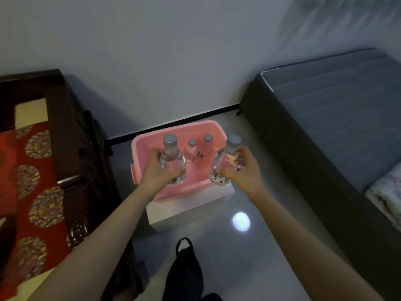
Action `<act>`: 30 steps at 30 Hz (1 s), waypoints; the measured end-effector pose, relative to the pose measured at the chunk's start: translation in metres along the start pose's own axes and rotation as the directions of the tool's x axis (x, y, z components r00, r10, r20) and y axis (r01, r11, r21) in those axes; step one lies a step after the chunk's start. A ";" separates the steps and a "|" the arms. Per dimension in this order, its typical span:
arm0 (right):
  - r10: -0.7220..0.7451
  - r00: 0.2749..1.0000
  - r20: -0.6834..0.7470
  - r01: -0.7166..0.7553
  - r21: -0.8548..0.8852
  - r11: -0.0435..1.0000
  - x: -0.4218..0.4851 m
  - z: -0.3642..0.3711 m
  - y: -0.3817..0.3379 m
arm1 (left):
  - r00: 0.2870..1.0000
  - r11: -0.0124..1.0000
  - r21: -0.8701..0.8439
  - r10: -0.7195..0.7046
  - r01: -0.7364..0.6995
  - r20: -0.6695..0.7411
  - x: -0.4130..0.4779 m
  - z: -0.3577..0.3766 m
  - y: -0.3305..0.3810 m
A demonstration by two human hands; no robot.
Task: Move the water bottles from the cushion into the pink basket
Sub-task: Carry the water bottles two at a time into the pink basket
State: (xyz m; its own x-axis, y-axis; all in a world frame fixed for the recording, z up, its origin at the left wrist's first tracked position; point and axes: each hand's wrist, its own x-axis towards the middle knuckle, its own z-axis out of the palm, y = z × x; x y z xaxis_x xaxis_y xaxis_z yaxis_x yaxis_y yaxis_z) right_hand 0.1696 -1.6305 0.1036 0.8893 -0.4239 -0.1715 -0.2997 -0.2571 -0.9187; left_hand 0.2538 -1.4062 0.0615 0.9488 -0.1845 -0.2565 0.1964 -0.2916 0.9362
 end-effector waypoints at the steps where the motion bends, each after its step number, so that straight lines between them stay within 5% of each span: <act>1: -0.001 1.000 0.011 0.001 -0.009 1.000 0.014 -0.001 0.002 | 1.000 1.000 0.007 -0.013 0.013 -0.005 0.009 0.004 -0.001; 12: 0.084 0.990 0.115 -0.083 -0.011 0.996 0.135 0.027 0.066 | 0.979 0.986 -0.041 -0.168 0.164 -0.117 0.090 0.047 -0.039; 20: 0.098 0.962 0.254 -0.044 -0.210 0.977 0.173 0.070 0.114 | 0.926 0.962 -0.045 -0.273 0.271 -0.262 0.118 0.068 -0.088; 27: 0.124 0.922 0.368 -0.006 -0.307 0.952 0.200 0.102 0.146 | 0.911 0.949 0.008 -0.301 0.316 -0.282 0.148 0.078 -0.125; 30: 0.146 0.901 0.408 0.004 -0.343 0.939 0.208 0.104 0.156 | 0.916 0.967 0.065 -0.209 0.245 -0.342 0.162 0.083 -0.132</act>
State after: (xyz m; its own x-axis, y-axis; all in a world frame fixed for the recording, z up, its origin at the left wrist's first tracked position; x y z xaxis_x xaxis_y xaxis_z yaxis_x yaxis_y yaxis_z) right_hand 0.3440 -1.6685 -0.1125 0.8988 -0.0650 -0.4335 -0.3967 -0.5411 -0.7415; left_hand 0.3607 -1.4749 -0.1237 0.9127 0.2134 -0.3485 0.4065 -0.3883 0.8270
